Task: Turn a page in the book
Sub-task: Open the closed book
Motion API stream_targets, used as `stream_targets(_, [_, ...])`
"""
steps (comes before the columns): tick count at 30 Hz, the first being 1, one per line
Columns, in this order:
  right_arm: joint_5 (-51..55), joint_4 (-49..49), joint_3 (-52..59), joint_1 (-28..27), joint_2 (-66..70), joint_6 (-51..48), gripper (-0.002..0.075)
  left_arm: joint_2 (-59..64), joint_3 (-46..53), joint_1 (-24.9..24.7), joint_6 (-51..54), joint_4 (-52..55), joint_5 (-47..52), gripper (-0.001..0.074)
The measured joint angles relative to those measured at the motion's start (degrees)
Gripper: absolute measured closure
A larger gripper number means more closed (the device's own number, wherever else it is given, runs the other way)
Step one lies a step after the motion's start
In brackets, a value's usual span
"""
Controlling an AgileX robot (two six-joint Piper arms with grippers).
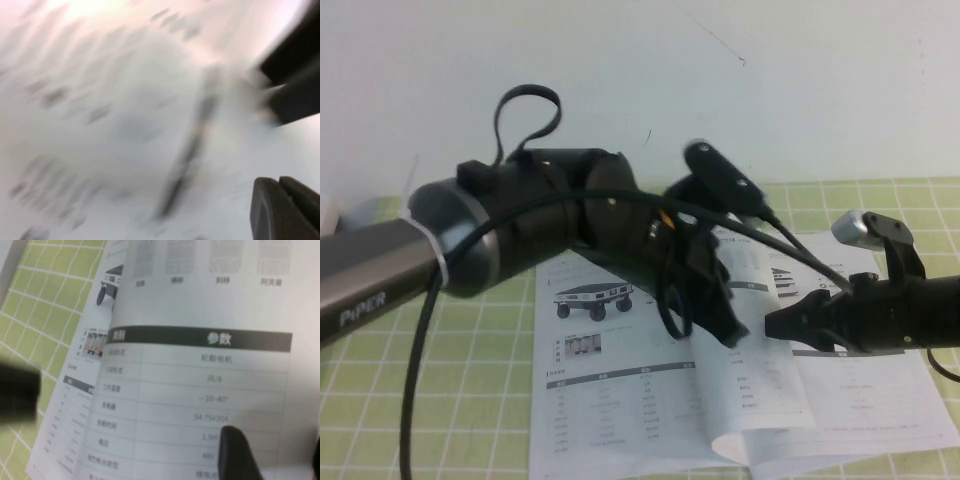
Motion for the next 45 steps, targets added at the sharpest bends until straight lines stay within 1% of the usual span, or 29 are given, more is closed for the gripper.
stream_targets(3, [0.0,0.0,0.0,0.0,0.0,0.0,0.0403,-0.2,0.0,-5.3,3.6,-2.4,0.2,0.0738])
stream_targets(7, [0.0,0.0,0.0,0.0,0.0,-0.7,0.0404,1.3,0.0,-11.7,5.6,-3.5,-0.4,0.0738])
stream_targets(10, [0.0,0.0,0.0,0.0,0.0,-1.3,0.0405,3.7,0.0,-14.9,5.9,-2.8,-2.6,0.0738])
stream_targets(14, [0.0,0.0,0.0,0.0,0.0,-1.4,0.0405,7.2,0.0,-16.9,6.0,-1.7,-4.4,0.0738])
stream_targets(22, [0.0,0.0,0.0,0.0,0.0,-1.8,0.0405,12.2,0.0,-17.3,5.3,0.2,-6.4,0.0738])
stream_targets(32, [-0.3,0.1,0.0,0.1,0.1,-1.9,0.0406,13.4,-0.1,-17.3,-1.7,10.1,-9.3,0.0738])
stream_targets(45, [-2.9,0.1,0.1,0.4,0.7,-2.5,0.0410,15.6,-0.7,-16.6,-3.1,11.9,-9.5,0.0738])
